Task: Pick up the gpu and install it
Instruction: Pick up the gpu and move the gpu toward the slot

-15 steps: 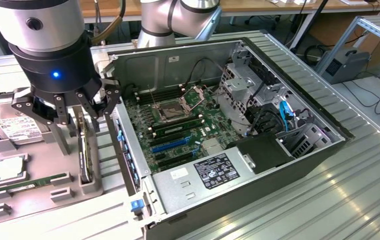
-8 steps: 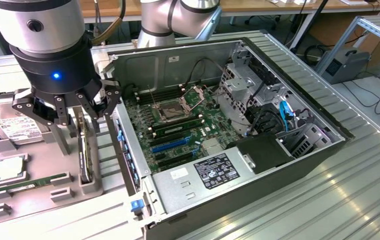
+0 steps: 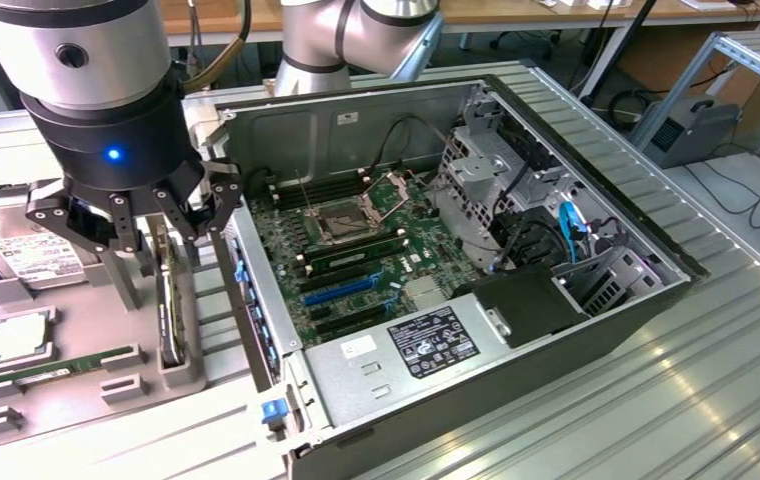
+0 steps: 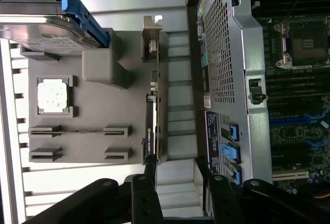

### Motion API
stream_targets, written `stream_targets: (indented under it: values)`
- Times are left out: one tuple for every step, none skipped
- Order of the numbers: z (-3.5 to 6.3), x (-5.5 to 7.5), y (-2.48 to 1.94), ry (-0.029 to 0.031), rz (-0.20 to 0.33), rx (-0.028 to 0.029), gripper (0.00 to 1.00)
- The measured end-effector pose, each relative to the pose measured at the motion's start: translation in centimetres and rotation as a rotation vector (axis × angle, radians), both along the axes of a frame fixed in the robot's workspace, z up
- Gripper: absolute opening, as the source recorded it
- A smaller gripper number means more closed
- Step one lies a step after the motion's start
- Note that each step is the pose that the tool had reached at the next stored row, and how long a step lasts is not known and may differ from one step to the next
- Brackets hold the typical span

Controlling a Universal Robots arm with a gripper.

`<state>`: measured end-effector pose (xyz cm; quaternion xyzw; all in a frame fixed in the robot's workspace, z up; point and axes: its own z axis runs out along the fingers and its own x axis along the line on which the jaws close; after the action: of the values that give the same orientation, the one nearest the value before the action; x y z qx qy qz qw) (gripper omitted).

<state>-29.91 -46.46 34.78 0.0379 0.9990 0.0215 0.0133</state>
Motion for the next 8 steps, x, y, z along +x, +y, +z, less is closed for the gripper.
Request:
stream_targets:
  values:
    - [-0.02, 0.00, 0.00, 0.0000, 0.000, 0.0000, 0.42]
    - [-0.05, 0.00, 0.00, 0.0000, 0.000, 0.0000, 0.42]
    - [-0.07, 0.00, 0.00, 0.0001, 0.000, 0.0000, 0.42]
    - [-0.09, 0.00, 0.00, 0.0001, 0.000, -0.0001, 0.42]
    - [-0.11, 0.00, 0.00, 0.0000, 0.000, 0.0000, 0.42]
    - [-0.14, 0.00, 0.00, 0.0000, 0.000, 0.0000, 0.42]
    - [-0.16, 0.00, 0.00, 0.0001, 0.000, -0.0001, 0.42]
    - [-0.19, 0.00, 0.00, 0.0000, 0.000, 0.0000, 0.42]
